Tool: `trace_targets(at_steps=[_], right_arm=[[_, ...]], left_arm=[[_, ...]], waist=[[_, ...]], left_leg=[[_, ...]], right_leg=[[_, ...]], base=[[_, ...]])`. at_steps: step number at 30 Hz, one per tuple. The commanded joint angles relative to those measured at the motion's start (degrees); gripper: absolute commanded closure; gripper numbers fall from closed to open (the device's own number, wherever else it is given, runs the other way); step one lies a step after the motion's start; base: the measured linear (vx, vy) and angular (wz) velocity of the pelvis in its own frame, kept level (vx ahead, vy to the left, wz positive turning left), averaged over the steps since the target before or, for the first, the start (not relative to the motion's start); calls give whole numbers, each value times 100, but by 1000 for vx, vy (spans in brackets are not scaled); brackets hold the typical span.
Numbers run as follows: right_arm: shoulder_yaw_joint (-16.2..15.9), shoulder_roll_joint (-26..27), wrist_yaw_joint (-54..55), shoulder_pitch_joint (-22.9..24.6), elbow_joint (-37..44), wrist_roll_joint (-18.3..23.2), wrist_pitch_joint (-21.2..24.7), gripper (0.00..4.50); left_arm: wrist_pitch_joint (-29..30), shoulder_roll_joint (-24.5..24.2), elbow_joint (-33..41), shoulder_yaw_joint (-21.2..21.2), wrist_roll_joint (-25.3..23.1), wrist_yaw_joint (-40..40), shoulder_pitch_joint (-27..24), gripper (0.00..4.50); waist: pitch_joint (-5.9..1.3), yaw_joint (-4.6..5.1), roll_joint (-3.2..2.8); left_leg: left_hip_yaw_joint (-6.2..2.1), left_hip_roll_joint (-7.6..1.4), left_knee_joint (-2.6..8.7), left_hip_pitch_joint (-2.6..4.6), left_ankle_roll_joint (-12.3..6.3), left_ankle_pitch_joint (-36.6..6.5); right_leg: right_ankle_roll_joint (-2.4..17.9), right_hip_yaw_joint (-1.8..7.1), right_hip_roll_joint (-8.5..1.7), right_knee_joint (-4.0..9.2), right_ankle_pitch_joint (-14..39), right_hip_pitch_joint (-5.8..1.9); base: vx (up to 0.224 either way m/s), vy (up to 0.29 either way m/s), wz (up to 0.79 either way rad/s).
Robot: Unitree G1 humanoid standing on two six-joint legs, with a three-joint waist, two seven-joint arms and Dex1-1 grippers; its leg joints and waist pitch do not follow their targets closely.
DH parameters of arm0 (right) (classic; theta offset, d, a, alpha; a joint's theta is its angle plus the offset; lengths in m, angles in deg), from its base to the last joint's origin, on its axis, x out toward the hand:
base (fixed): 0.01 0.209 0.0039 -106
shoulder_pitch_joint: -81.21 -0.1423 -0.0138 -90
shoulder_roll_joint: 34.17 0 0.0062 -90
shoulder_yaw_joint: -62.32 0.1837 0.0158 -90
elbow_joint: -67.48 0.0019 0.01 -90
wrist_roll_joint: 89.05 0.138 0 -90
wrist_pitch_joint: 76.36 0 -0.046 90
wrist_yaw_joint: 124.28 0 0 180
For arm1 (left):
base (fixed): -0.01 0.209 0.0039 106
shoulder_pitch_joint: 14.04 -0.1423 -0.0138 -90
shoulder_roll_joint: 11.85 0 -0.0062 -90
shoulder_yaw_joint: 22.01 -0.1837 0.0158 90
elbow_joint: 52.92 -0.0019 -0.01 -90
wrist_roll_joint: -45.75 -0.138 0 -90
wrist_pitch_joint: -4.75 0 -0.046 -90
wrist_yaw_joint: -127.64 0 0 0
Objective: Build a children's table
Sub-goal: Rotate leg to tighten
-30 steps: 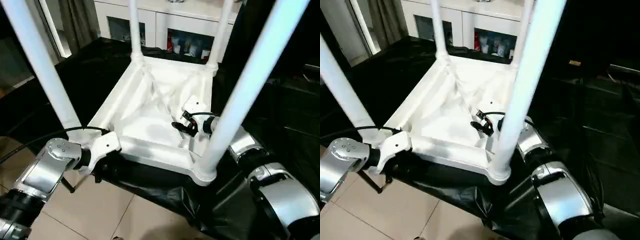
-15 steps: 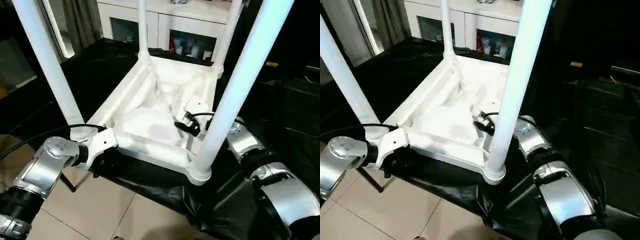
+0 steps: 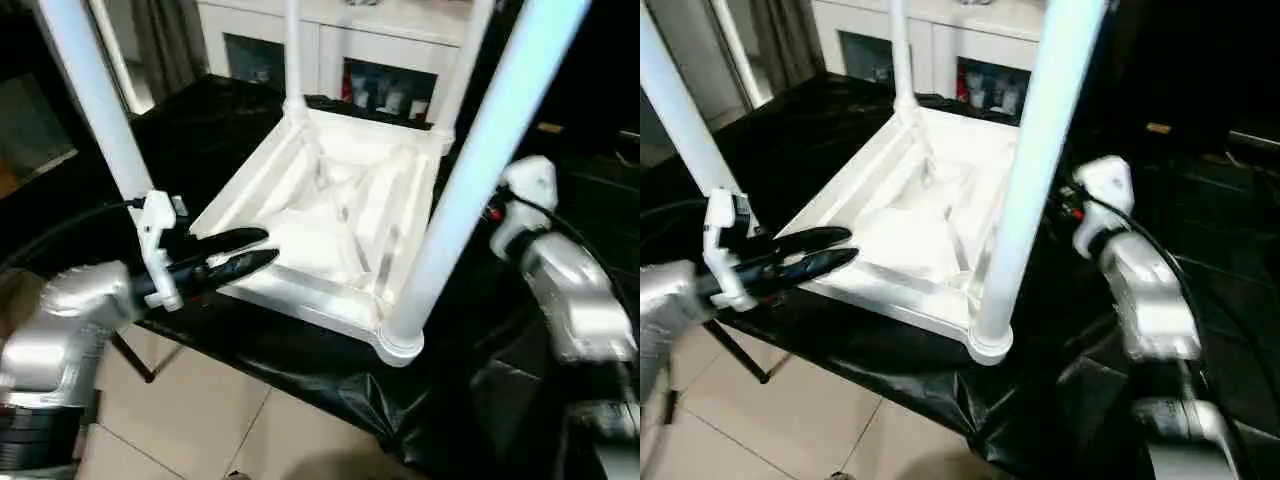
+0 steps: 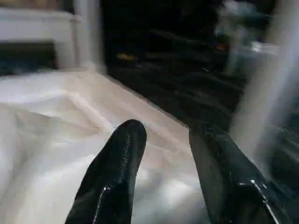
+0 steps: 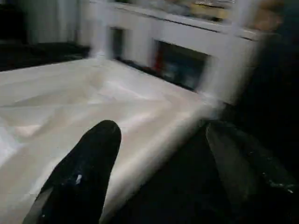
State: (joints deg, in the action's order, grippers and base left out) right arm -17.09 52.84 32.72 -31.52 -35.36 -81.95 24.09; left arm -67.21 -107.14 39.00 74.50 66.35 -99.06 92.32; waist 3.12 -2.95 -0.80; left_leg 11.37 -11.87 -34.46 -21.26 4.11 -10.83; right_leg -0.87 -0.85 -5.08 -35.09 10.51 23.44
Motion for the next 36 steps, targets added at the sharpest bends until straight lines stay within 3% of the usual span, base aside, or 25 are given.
trace_targets(at_steps=[1, 2, 3, 4, 6, 7, 9, 10, 13, 17, 18, 19, 21, 25, 26, 27, 28, 29, 30, 31, 32, 33, 34, 35, 36], right_arm=[[203, 154, 540, 231, 569, -53, 449, 120], [223, 190, 592, 267, 620, -59, 479, 120], [332, 492, 1000, 638, 1143, -97, 715, 120], [310, 615, 1158, 863, 1420, -193, 747, 120], [174, 761, 1361, 1277, 1783, -485, 627, 120], [186, 879, 1476, 1404, 1868, -494, 615, 120], [275, 1099, 1725, 1595, 2006, -462, 577, 120], [275, 1099, 1725, 1595, 2006, -462, 577, 120], [210, 1344, 1899, 2103, 2573, -396, 364, 120], [126, 1467, 1773, 2275, 2868, -180, 546, 120], [88, 1476, 1778, 2286, 2881, -213, 592, 120], [61, 1491, 1797, 2256, 2837, -245, 649, 120], [30, 1526, 1884, 2112, 2712, -294, 699, 120], [-99, 1498, 1864, 1978, 2663, -314, 819, 120], [-120, 1490, 1875, 1967, 2642, -312, 833, 120], [-131, 1487, 1888, 1960, 2619, -311, 829, 120], [-135, 1484, 1897, 1943, 2596, -309, 833, 120], [-137, 1481, 1902, 1925, 2575, -309, 834, 120], [-141, 1490, 1894, 1917, 2556, -304, 861, 120], [-160, 1483, 1870, 1896, 2514, -309, 894, 120], [-218, 1452, 1827, 1863, 2423, -326, 943, 120], [-234, 1438, 1840, 1850, 2374, -361, 925, 120], [-232, 1428, 1905, 1832, 2315, -410, 961, 120], [-226, 1422, 1953, 1821, 2273, -443, 983, 120], [-221, 1425, 1963, 1819, 2263, -441, 981, 120]], left_arm=[[-338, 230, -116, 26, -738, 1203, 7, 251], [-359, 257, -125, 21, -788, 1283, 4, 251], [-639, 529, -208, 31, -1236, 2075, -48, 251], [-977, 671, -233, 18, -1511, 2458, -118, 251], [-1379, 914, -228, -5, -1848, 3005, -289, 251], [-1464, 1004, -214, -6, -1888, 3118, -354, 251], [-1572, 1142, -202, -22, -1893, 3215, -439, 251], [-1572, 1142, -202, -22, -1893, 3215, -439, 251], [-1797, 1402, -173, -174, -2051, 3424, -678, 251], [-2001, 1448, -272, -236, -2214, 3702, -805, 251], [-2039, 1462, -254, -232, -2200, 3707, -847, 251], [-2035, 1476, -243, -224, -2207, 3745, -875, 251], [-2055, 1496, -255, -208, -2194, 3753, -896, 251], [-2043, 1459, -328, -256, -2278, 3746, -868, 251], [-2070, 1447, -375, -274, -2285, 3751, -844, 251], [-2060, 1443, -404, -286, -2279, 3753, -824, 251], [-2052, 1435, -437, -306, -2277, 3746, -794, 251], [-2048, 1430, -465, -317, -2272, 3739, -768, 251], [-2060, 1409, -469, -349, -2306, 3735, -752, 251], [-2021, 1413, -461, -354, -2335, 3779, -734, 251], [-2056, 1428, -431, -333, -2299, 3787, -715, 251], [-1995, 1416, -416, -324, -2307, 3795, -716, 251], [-2034, 1398, -431, -321, -2288, 3747, -715, 251], [-2063, 1386, -448, -321, -2279, 3716, -716, 251], [-2077, 1388, -450, -320, -2271, 3711, -718, 251]], waist=[[-346, 42, -45], [-367, 55, -31], [-350, 96, -78], [-353, 104, -75], [-361, 157, -50], [-364, 158, -53], [-372, 213, 2], [-374, 208, -28], [-376, 227, -26], [-370, 236, -14], [-367, 246, 55], [-372, 235, 29], [-361, 234, 50], [-362, 234, 31], [-360, 232, -2], [-363, 233, 11], [-378, 219, 8], [-407, 205, 21], [-452, 190, 4], [-477, 181, 13], [-545, 170, 22], [-564, 157, 25], [-542, 155, 42], [-481, 165, 39], [-390, 193, 16]], left_leg=[[-25, -44, 432, 117, 126, -1587], [-54, -12, 448, 86, 140, -1600], [-65, -21, 464, 63, 170, -1602], [-67, -20, 458, 73, 190, -1641], [-93, -9, 471, 21, 184, -1664], [-99, -9, 475, 23, 177, -1679], [-93, -4, 467, 15, 117, -1699], [-95, -10, 467, 26, 106, -1714], [-93, -27, 465, 7, 49, -1665], [-94, -30, 467, -8, -21, -1650], [-86, -29, 464, -14, -46, -1662], [-96, -24, 455, -14, -44, -1612], [-87, -30, 459, -9, -59, -1593], [-83, -33, 456, 18, -7, -1613], [-90, -34, 464, 13, 19, -1611], [-85, -28, 455, 12, 27, -1603], [-84, -24, 442, 3, 25, -1465], [-69, 1, 385, -55, -97, -835], [-56, 41, 300, -117, -364, 64], [-42, 67, 265, -142, -520, 421], [-24, 117, 181, -178, -807, 706], [-11, 130, 157, -211, -1036, 567], [-9, 117, 160, -245, -1149, 120], [-5, 89, 205, -216, -1082, -499], [-34, 26, 273, -72, -679, -1839]], right_leg=[[931, 82, -57, 451, 1226, -235], [793, 70, -77, 455, 1562, -266], [670, 77, -58, 494, 1665, -238], [626, 72, -60, 501, 1689, -226], [462, 64, -62, 528, 1823, -231], [448, 66, -65, 534, 1840, -229], [460, 83, -58, 537, 1854, -188], [476, 87, -60, 531, 1848, -172], [498, 99, -47, 514, 1523, -166], [526, 99, -45, 501, 1287, -166], [514, 96, -46, 516, 1336, -168], [526, 101, -57, 490, 1322, -173], [519, 108, -67, 504, 1458, -148], [482, 113, -53, 507, 1420, -125], [476, 113, -55, 500, 1366, -133], [471, 113, -52, 505, 1339, -133], [498, 119, -53, 488, 1133, -135], [648, 114, -30, 441, 354, -127], [907, 78, 11, 354, -767, -102], [1037, 48, 31, 323, -1239, -91], [1235, 17, 37, 295, -1732, -77], [1364, -16, 38, 333, -1593, -34], [1397, -32, 2, 407, -945, -10], [1352, -44, -17, 490, -60, 9], [1016, -63, -39, 602, 1983, 43]], base=[[0, 0, 0], [0, 0, 0], [0, 0, 0], [0, 0, 0], [0, 0, 0], [0, 0, 0], [0, 0, 0], [0, 0, 0], [0, 0, 0], [0, 0, 0], [0, 0, 0], [0, 0, 0], [0, 0, 0], [0, 0, 0], [0, 0, 0], [0, 0, 0], [0, 0, 0], [0, 0, 0], [0, 0, 0], [0, 0, 0], [0, 0, 0], [0, 0, 0], [-61, 14, -2], [-61, 14, -2], [-69, 14, -1]])
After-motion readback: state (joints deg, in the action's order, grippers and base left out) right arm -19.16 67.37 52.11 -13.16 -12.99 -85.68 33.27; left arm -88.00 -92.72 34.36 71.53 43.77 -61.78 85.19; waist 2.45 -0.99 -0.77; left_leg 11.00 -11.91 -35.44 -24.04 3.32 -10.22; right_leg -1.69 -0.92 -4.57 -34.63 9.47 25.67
